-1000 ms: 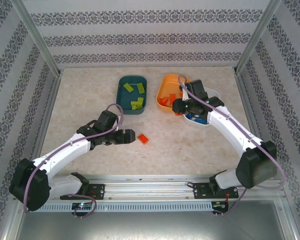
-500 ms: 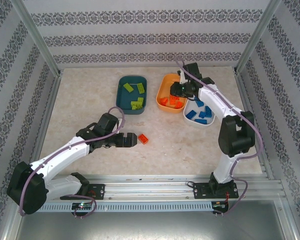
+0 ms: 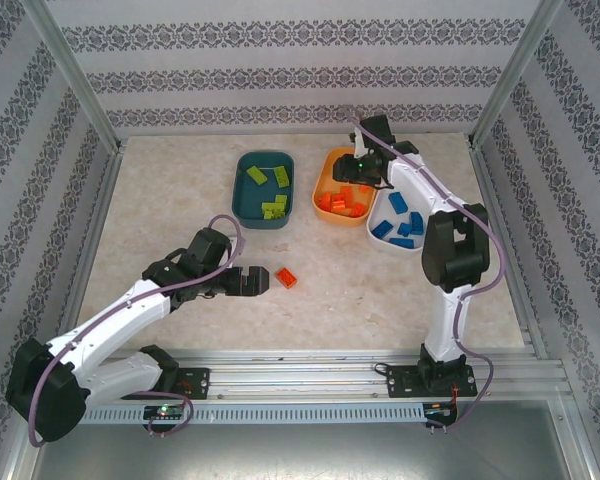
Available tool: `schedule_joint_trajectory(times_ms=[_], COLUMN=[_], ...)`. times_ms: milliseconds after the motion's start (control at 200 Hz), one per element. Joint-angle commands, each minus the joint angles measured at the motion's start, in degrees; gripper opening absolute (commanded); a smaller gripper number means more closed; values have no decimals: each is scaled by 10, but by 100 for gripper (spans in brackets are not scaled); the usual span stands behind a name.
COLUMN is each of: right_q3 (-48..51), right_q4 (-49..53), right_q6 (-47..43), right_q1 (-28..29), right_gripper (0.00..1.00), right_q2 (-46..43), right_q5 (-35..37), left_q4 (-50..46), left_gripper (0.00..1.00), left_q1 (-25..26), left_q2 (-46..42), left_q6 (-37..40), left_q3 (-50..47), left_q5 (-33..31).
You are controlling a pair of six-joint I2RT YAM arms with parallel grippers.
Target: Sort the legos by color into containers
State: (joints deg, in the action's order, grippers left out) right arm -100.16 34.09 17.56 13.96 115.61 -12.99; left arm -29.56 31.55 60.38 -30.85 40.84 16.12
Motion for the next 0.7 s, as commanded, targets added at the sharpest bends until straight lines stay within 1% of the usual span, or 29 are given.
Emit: schedule_joint_trajectory(times_ms=[0, 105, 180, 255, 375, 455, 540, 620, 695], right_q3=[2, 47, 121, 187, 296, 361, 404, 422, 423], right_q4=[5, -1, -31, -41, -52, -70, -72, -68, -52], right_q6=[-10, -6, 3, -6, -21, -13, -9, -15, -15], right_q1=[-4, -2, 11, 38, 100, 143, 192, 239, 272], right_gripper=[54, 55, 56, 59, 60, 60, 61, 62, 63], right_q2=[-54, -112, -164, -210, -266, -301, -325, -330, -316], right_q5=[-3, -21, -45, -60, -41, -23, 6, 36, 57], left_q4=[-25, -20, -13, -1, 9, 27, 59, 84, 100], left_gripper=[100, 100, 100, 100, 100, 100, 100, 100, 100], left_q1=[7, 7, 7, 6, -4, -21, -40, -59, -73], left_q2=[-10, -16, -22, -23, -18, -22, -33, -41, -48], left_q6=[16, 2, -12, -21, -39, -54, -74, -92, -107], left_q3=[5, 4, 2, 2, 0, -9, -26, -42, -56], left_q5=[-15, -37, -52, -57, -64, -46, -15, 9, 26])
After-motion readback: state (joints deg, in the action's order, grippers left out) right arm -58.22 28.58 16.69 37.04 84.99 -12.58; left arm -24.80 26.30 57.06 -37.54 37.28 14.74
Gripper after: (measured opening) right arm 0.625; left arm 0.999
